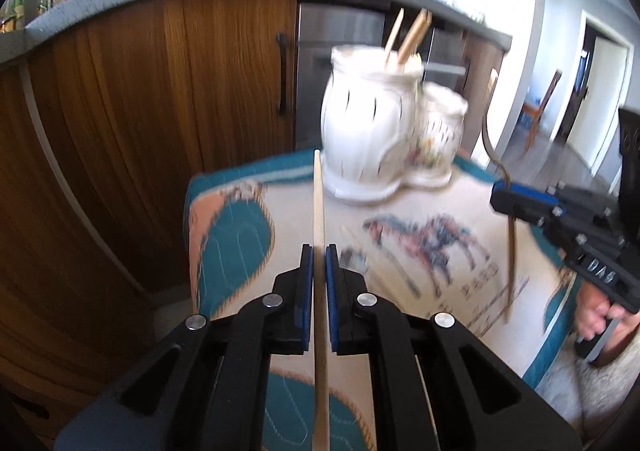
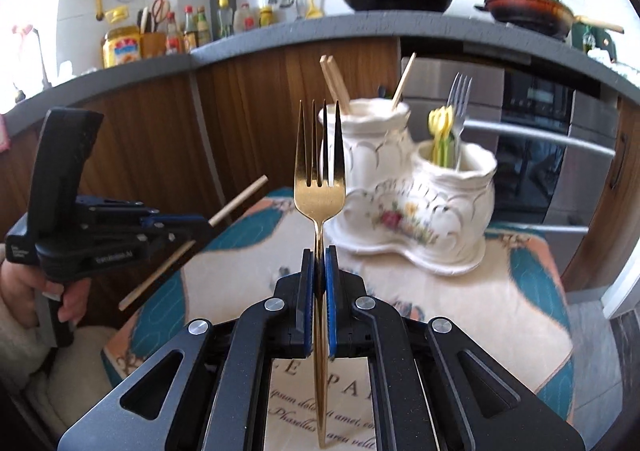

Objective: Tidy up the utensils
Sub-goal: 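Carry chopstick with left tool to larger pot while right tool carries gold fork to smaller pot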

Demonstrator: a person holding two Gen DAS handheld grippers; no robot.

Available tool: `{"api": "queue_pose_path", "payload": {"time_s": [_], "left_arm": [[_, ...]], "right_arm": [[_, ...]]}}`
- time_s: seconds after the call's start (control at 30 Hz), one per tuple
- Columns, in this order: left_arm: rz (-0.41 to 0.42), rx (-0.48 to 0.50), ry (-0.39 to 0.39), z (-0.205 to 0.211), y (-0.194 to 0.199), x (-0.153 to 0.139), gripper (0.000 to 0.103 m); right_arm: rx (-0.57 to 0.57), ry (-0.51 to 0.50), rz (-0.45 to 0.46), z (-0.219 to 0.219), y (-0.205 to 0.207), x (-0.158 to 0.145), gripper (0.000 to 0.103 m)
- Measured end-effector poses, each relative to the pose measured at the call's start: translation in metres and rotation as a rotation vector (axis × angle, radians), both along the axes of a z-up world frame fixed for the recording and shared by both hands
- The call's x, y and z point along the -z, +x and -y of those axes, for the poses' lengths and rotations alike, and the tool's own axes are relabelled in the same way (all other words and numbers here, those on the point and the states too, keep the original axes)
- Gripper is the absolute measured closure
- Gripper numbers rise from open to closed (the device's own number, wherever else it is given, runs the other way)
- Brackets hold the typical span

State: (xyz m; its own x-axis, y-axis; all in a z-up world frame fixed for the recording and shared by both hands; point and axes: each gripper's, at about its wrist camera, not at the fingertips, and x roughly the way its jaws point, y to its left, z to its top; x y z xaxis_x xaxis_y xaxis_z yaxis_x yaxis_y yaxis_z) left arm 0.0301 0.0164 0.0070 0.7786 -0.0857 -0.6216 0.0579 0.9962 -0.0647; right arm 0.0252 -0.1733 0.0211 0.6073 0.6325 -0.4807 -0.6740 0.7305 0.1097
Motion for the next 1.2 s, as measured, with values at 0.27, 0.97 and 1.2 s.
{"api": "queue_pose_path", "payload": {"time_s": [0.27,0.97,1.2], "left_arm": [[0.174,0.007,-0.050,-0.005,-0.005,-0.036,0.097],[0.469,0.016,-0.164,0.000,0.086,-0.105,0.097],[0.514,0.001,-0.227,0.006,0.134,-0.112,0.097]], "right_arm": [[0.085,0.136,0.141,0.014,-0.007,-0.028,0.096],[0.339,0.352,0.249,0.046,0.094,-0.096,0.097],[0.369,0.431,0.246,0.053,0.120,-0.090,0.097]]}}
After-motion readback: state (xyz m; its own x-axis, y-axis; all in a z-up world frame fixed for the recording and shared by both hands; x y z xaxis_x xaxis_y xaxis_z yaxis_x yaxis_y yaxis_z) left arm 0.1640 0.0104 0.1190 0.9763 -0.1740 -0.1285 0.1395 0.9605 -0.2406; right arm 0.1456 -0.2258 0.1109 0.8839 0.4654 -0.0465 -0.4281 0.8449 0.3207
